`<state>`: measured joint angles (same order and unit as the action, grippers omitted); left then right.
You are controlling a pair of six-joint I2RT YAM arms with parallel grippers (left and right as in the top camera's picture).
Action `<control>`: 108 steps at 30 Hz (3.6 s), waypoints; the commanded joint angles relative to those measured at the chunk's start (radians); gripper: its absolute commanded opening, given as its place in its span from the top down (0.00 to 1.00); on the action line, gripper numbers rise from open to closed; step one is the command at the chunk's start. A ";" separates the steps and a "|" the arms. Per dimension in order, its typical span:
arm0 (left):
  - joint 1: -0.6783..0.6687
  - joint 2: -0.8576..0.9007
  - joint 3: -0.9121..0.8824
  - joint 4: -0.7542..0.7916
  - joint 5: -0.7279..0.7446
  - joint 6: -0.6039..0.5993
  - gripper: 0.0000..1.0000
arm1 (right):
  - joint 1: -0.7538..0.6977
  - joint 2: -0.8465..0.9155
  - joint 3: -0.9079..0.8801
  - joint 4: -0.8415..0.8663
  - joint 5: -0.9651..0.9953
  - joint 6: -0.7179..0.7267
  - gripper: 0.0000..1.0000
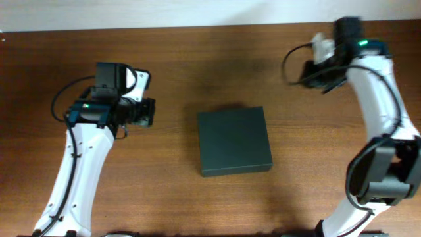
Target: Pack container
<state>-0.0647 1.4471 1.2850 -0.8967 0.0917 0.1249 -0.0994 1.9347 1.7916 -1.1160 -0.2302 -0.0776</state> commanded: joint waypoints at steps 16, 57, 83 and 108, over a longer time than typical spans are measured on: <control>0.030 -0.587 -0.171 -0.068 0.010 0.029 0.18 | -0.122 -0.656 -0.195 -0.105 0.085 -0.012 0.67; 0.030 -0.853 -0.413 -0.002 0.024 -0.001 0.01 | 0.001 -1.398 -0.902 0.057 0.021 0.093 0.01; 0.030 -0.853 -0.413 -0.002 0.024 -0.001 0.01 | 0.082 -1.931 -1.671 1.085 0.225 0.047 0.01; 0.030 -0.853 -0.413 -0.002 0.024 -0.001 0.01 | 0.082 -1.931 -1.736 0.922 0.205 -0.019 0.01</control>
<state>-0.0368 0.5976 0.8764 -0.8997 0.1020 0.1299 -0.0242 0.0154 0.0612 -0.1890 -0.0261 -0.0902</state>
